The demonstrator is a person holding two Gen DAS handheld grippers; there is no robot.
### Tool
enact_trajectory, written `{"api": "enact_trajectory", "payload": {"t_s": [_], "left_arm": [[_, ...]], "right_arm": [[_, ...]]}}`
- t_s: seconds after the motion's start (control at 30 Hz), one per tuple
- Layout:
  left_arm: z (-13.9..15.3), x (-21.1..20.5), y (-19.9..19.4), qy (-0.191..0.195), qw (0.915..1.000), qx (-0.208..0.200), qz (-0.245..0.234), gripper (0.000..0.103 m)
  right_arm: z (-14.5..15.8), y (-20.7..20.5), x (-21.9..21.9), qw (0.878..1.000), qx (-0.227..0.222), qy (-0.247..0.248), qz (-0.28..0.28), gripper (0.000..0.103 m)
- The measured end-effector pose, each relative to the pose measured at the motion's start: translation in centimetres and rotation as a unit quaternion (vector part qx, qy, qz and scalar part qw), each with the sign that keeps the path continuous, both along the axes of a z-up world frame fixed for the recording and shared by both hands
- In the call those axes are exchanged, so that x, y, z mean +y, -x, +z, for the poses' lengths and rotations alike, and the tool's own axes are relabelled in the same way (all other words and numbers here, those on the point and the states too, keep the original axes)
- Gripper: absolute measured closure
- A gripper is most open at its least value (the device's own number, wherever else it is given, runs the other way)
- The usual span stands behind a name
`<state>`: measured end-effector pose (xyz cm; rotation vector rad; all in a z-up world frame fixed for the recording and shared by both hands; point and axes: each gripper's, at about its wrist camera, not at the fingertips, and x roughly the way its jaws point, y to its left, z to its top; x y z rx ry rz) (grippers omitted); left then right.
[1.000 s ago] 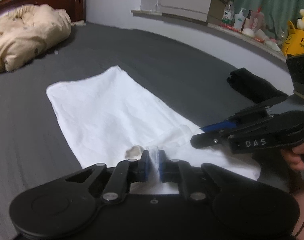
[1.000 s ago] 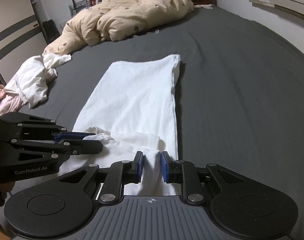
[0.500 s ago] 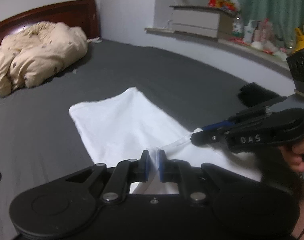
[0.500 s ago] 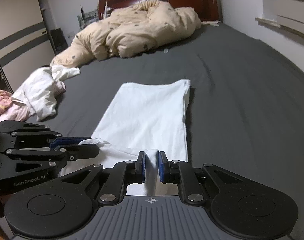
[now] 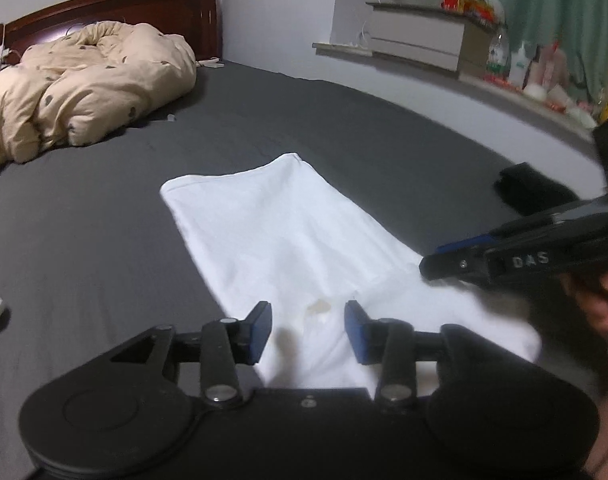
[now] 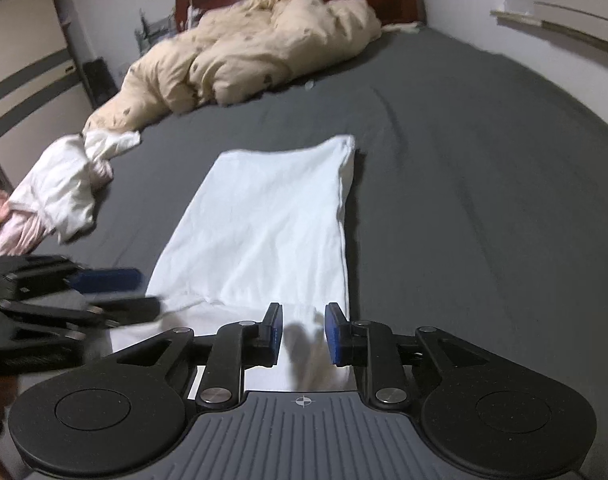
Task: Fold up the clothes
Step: 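Pull the shirt end with the left tool toward the right tool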
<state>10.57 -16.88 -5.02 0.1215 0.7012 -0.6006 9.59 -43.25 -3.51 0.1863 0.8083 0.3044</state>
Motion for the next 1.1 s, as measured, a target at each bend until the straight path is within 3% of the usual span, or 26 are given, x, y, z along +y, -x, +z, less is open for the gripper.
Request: {"api": "enact_trajectory", "payload": {"t_s": [0.2, 0.47, 0.53, 0.63, 0.67, 0.9, 1.1], "left_arm": [[0.1, 3.0, 3.3, 0.012, 0.9994, 0.033, 0.002, 0.059], [-2.0, 3.2, 4.6, 0.045, 0.9954, 0.083, 0.013, 0.060], [-2.3, 3.0, 4.5, 0.053, 0.9945, 0.088, 0.019, 0.081], [-2.3, 2.7, 4.5, 0.051, 0.9947, 0.087, 0.019, 0.094], [-2.2, 2.7, 4.6, 0.050, 0.9951, 0.082, 0.022, 0.095], [-1.9, 3.5, 4.5, 0.043, 0.9957, 0.070, 0.043, 0.097], [-1.8, 3.8, 4.3, 0.047, 0.9943, 0.075, 0.059, 0.093]], "right_arm": [[-0.6, 0.1, -0.4, 0.999, 0.011, -0.022, 0.030, 0.079], [-1.5, -0.8, -0.7, 0.999, 0.019, -0.043, 0.019, 0.079], [-1.3, -0.9, -0.7, 0.999, 0.021, -0.036, 0.013, 0.080], [-1.1, -0.8, -0.4, 0.999, 0.016, -0.027, 0.014, 0.085], [-1.0, -0.7, -0.3, 0.999, 0.014, -0.025, 0.015, 0.089], [0.6, -1.0, 1.1, 0.999, -0.033, -0.014, 0.023, 0.089], [-0.9, -2.2, 1.9, 0.999, -0.020, 0.021, 0.017, 0.088]]}}
